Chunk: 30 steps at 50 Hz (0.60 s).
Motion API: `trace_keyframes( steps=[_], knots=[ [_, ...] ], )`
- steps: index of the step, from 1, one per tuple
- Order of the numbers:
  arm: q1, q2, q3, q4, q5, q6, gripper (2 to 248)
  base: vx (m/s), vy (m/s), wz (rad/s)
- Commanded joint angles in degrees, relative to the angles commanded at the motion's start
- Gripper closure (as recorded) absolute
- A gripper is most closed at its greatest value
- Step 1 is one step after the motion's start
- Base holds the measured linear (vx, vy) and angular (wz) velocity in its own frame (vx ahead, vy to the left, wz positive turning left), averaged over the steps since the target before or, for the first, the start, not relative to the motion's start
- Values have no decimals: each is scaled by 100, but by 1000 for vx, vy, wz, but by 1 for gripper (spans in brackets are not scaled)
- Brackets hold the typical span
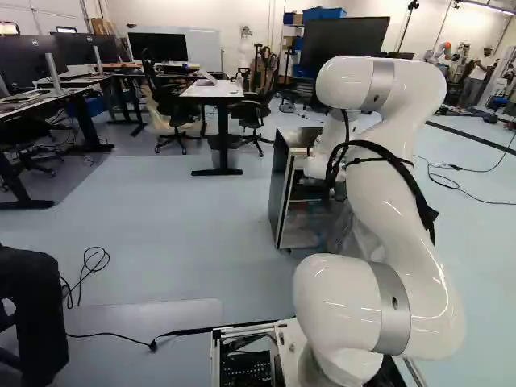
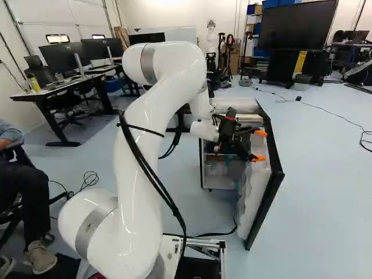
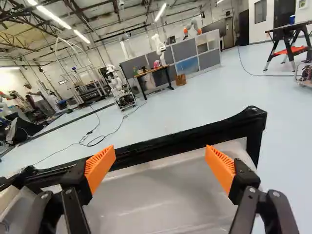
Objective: Open the fridge door
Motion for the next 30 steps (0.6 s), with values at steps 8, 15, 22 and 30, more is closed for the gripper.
trace_keyframes(
  steps=[8, 15, 22, 30],
  knots=[
    [-75, -53, -100, -89, -95, 0, 3, 0, 0, 0],
    [-178, -139, -262, -141, -161, 0, 3, 0, 0, 0],
    [-300, -246, -464, -185, -218, 0, 3, 0, 0, 0],
    [-440, -380, -712, -230, -277, 0, 3, 0, 0, 0]
  ],
)
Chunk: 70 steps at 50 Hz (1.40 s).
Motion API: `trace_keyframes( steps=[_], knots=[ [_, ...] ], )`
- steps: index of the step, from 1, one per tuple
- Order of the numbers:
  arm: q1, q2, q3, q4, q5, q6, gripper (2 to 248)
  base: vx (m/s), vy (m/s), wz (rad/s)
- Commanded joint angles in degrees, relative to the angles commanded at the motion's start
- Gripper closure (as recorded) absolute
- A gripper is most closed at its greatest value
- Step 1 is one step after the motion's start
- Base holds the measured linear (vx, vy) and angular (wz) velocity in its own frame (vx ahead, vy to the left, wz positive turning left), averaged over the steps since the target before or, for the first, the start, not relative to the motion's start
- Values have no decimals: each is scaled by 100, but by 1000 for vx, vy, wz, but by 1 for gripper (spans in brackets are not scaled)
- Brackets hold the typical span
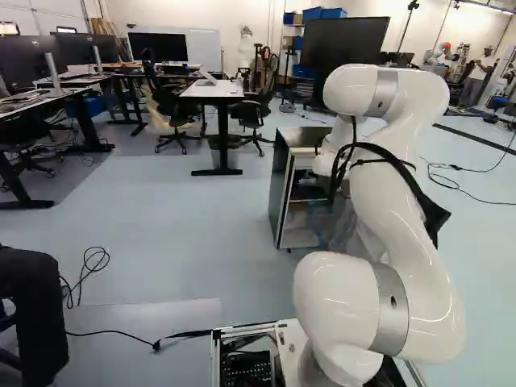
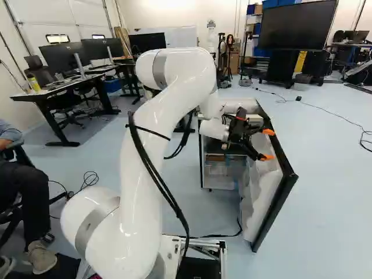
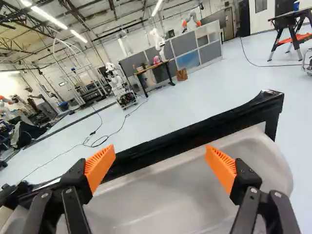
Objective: Open the fridge door
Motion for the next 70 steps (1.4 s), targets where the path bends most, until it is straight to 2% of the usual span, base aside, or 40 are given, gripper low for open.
trace_keyframes(
  steps=[10, 21, 41, 70],
  knots=[
    [-105, -105, -194, -45, -48, 0, 3, 0, 0, 0],
    [-86, -25, -46, -52, -52, 0, 3, 0, 0, 0],
    [143, 386, 709, -172, -53, 0, 3, 0, 0, 0],
    [620, 1021, 1866, -370, -53, 0, 3, 0, 0, 0]
  ],
)
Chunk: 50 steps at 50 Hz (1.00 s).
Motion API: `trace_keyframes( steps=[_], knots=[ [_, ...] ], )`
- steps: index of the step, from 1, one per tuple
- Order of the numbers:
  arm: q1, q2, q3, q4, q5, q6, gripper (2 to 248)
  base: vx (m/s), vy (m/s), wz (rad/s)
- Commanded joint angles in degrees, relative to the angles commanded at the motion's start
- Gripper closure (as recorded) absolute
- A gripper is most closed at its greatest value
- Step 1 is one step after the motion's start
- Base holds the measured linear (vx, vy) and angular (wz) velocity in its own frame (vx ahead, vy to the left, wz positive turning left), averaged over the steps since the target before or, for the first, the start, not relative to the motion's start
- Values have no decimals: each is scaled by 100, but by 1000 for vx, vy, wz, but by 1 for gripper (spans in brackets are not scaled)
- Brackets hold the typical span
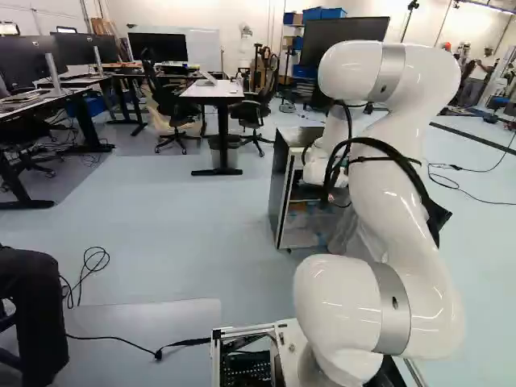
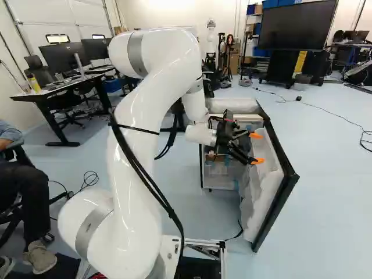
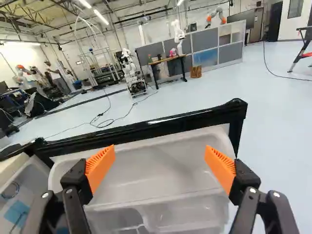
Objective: Open the fridge door
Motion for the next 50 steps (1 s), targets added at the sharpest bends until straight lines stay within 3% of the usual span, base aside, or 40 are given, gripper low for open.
trace_keyframes(
  steps=[26, 50],
  knots=[
    [489, 528, 947, -176, 0, 0, 3, 0, 0, 0],
    [547, 602, 1064, -211, -7, 0, 3, 0, 0, 0]
  ],
)
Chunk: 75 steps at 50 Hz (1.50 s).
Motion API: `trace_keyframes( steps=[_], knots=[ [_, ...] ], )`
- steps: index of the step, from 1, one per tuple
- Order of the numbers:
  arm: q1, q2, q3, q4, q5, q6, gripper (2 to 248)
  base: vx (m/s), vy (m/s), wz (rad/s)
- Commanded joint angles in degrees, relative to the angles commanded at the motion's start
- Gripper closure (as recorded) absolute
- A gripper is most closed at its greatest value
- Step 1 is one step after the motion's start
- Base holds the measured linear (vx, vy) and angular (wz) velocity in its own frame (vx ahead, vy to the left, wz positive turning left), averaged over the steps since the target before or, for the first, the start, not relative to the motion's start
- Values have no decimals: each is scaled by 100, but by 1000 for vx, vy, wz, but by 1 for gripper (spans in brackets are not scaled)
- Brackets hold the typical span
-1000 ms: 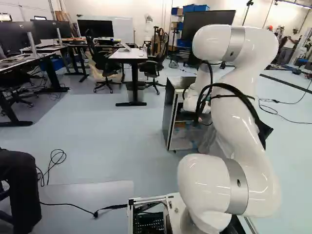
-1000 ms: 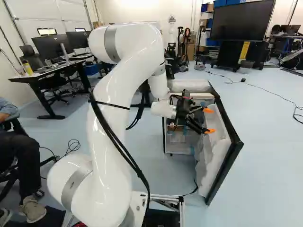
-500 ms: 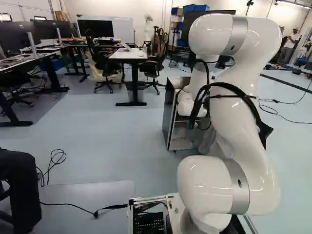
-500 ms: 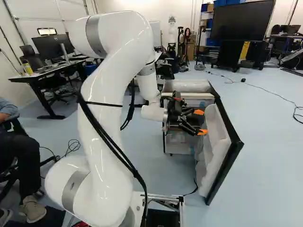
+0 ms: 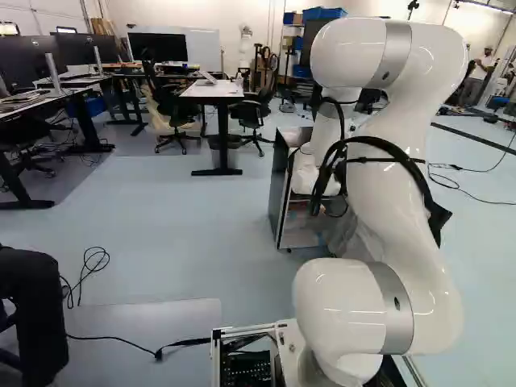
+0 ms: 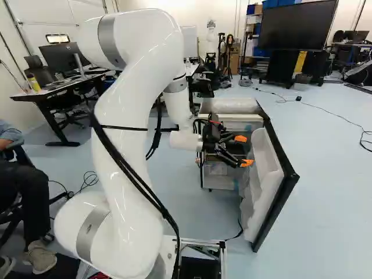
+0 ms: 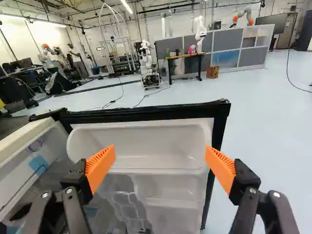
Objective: Open the fridge door
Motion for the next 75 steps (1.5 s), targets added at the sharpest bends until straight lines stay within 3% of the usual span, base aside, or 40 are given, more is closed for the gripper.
trace_keyframes(
  steps=[19, 38, 57, 75],
  knots=[
    [31, 132, 98, -210, -76, 0, 3, 0, 0, 0],
    [97, 409, 303, -651, -235, 0, 3, 0, 0, 0],
    [198, 835, 620, -1332, -480, 0, 3, 0, 0, 0],
    [325, 1370, 1017, -2184, -788, 0, 3, 0, 0, 0]
  ],
)
